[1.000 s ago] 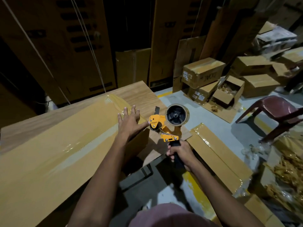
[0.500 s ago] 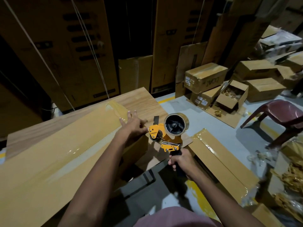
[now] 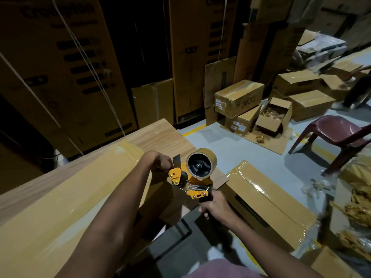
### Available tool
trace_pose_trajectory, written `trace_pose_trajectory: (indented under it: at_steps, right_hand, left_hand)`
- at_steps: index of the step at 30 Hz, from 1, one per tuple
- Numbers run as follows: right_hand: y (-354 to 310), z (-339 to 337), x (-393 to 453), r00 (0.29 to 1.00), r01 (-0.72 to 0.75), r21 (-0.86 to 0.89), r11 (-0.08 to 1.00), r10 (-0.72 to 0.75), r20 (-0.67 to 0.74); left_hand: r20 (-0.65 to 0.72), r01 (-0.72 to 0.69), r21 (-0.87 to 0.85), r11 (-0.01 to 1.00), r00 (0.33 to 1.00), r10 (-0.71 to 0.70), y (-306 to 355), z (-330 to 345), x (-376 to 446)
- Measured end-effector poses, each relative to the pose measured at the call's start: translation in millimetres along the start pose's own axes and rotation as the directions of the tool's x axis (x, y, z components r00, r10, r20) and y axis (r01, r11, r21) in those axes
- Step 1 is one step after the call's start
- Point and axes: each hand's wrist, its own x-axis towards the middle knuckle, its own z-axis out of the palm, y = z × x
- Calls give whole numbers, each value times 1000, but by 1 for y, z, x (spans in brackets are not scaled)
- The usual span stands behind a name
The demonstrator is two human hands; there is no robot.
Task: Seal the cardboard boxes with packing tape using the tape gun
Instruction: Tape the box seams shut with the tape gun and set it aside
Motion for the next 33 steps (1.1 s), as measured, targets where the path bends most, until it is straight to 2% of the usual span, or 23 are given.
trace_pose_trajectory:
  at_steps: [9, 15, 20, 23, 28, 33]
  right_hand:
    - [-5, 0, -7, 991, 61, -130, 990, -75, -109]
    - [-6, 1, -9, 994, 15, -112, 994, -27, -106]
    - [-16, -3, -7, 997, -35, -100, 994, 27, -79]
    - [-23, -6, -9, 997, -70, -76, 995, 67, -46]
    - [-29, -12, -11, 999, -46, -157, 986, 42, -27]
    - [-28, -19, -24, 997, -59, -181, 982, 50, -56]
  left_hand:
    - [7, -38, -94, 995, 999, 39, -9, 1, 14]
    - [-12, -61, -255, 965, 998, 60, -16, 4, 22]
    - [-65, -95, -424, 901, 995, 75, -30, 16, 37]
    - [-97, -130, -444, 887, 991, 97, -29, 17, 34]
    - [-126, -115, -516, 849, 990, 57, -31, 22, 45]
    - [-117, -143, -438, 888, 988, 102, -32, 20, 55]
